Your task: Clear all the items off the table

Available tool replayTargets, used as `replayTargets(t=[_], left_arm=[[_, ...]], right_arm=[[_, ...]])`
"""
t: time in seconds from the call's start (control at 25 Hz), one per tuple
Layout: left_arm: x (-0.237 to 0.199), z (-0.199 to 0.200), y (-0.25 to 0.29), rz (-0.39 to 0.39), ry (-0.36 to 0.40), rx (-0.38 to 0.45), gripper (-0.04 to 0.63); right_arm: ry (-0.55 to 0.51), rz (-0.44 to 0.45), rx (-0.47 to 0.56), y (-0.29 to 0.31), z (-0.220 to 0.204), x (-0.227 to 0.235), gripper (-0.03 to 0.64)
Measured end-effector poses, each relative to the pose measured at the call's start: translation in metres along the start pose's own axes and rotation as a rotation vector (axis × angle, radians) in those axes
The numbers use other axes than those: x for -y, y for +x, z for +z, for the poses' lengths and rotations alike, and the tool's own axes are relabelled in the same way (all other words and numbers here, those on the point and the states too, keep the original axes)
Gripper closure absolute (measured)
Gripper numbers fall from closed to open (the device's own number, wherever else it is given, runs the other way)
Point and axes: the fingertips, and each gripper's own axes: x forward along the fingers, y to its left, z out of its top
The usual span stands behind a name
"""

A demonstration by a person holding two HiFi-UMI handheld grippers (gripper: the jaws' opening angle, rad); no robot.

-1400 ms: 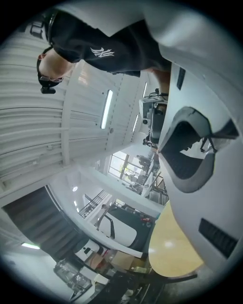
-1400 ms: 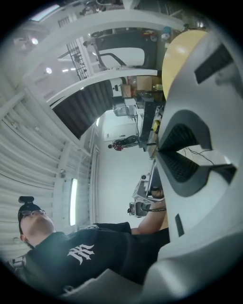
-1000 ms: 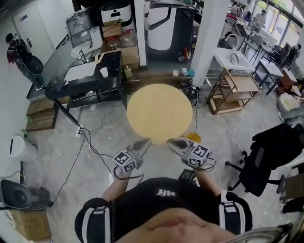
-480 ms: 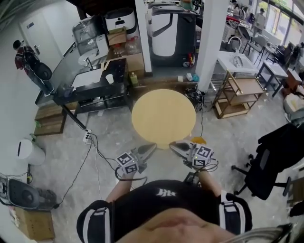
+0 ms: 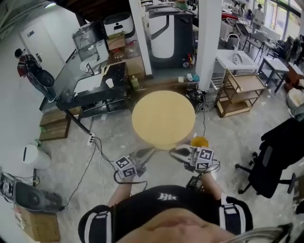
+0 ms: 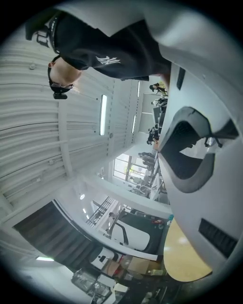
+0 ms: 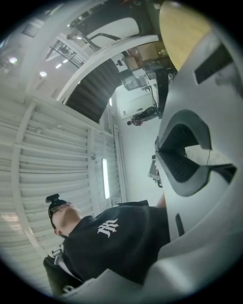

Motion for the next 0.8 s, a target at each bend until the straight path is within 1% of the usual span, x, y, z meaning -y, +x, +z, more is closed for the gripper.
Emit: replayTargets(t=[0.12,0.2,0.32,0.44,0.52,0.6,0.72,0.8], left_arm=[[0.014,-0.004,0.004,0.001,-0.011,0.011,0.581],[0.026,-0.017,0.012,0.029,-0.013,0.012,0.581],[0.041,-0.029,0.017,0.052,-0.043,0.008,0.581],[0.05,-0.033,0.015,0.025,-0.05,-0.022,0.581],[0.053,-0.036,0.007,-0.002,-0.043,-0.046,0.581],[0.053,-0.035,-0.003,-0.013,-0.049,-0.038,0.581],[0.054,-0.034,-0.013,-0.032,-0.061,-0.019,0.581],[0.061,-0.031,-0.017,-0.064,-0.042,-0.015,0.581]], right_arm=[[0.04,0.023,0.014,-0.017,-0.009,-0.011,0.615],[0.044,0.039,-0.013,-0.028,-0.018,-0.016,0.615],[0.059,0.064,-0.053,-0.033,-0.024,-0.023,0.617],[0.041,0.084,-0.083,-0.022,-0.021,-0.028,0.617],[0.001,0.054,-0.095,-0.012,-0.018,-0.026,0.617],[-0.036,-0.01,-0.093,-0.006,-0.015,-0.022,0.617],[-0.024,-0.101,-0.037,-0.007,-0.011,-0.024,0.617],[-0.013,-0.144,-0.018,-0.009,-0.013,-0.029,0.617]])
